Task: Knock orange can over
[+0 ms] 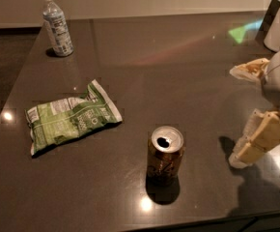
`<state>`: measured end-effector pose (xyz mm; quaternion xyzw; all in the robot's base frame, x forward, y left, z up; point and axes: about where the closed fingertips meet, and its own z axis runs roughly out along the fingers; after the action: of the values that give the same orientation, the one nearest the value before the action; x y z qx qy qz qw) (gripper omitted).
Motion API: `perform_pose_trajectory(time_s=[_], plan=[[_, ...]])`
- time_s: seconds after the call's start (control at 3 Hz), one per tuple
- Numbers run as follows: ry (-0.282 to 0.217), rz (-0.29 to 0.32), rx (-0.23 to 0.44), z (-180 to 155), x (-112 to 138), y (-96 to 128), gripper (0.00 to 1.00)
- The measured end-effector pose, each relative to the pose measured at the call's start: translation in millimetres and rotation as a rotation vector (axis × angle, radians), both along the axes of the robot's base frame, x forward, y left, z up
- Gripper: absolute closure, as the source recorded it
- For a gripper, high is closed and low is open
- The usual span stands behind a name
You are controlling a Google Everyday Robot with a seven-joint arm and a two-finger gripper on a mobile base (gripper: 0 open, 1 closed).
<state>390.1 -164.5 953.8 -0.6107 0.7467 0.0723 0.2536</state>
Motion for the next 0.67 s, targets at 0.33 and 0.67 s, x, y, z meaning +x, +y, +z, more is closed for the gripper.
perform_pose_trajectory(time_s=[0.33, 0.67], plan=[[-0.02, 0.006, 0.103, -13, -9, 30, 0.0], [-0.027, 0.01, 0.187, -23, -13, 59, 0.0]])
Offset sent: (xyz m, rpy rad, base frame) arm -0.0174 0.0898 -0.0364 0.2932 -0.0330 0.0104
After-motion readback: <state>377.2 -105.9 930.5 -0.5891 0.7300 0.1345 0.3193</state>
